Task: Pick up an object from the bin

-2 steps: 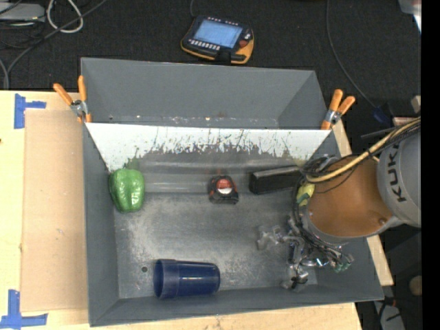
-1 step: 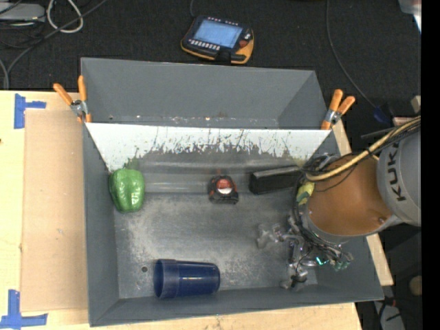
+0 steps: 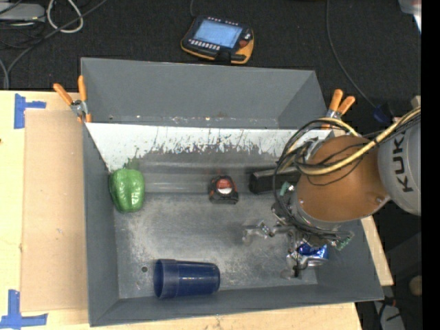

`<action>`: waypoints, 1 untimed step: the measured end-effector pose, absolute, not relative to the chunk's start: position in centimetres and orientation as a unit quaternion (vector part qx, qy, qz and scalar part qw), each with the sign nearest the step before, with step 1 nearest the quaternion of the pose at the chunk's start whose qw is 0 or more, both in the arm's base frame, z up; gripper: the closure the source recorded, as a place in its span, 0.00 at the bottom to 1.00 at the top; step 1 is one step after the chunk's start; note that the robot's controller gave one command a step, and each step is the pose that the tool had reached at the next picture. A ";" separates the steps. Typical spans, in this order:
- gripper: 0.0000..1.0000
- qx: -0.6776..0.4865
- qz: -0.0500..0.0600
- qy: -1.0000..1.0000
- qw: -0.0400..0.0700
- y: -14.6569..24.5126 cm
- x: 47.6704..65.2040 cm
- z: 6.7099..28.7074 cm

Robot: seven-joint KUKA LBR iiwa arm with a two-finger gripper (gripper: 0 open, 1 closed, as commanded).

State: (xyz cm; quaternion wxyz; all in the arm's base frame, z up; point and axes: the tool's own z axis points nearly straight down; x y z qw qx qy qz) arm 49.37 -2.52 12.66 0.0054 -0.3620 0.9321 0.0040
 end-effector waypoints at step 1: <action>0.00 -0.194 0.010 0.981 0.002 -10.8 54.6 8.7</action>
Offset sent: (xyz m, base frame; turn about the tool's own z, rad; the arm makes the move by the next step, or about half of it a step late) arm 0.0351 -0.1066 0.0765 -0.1038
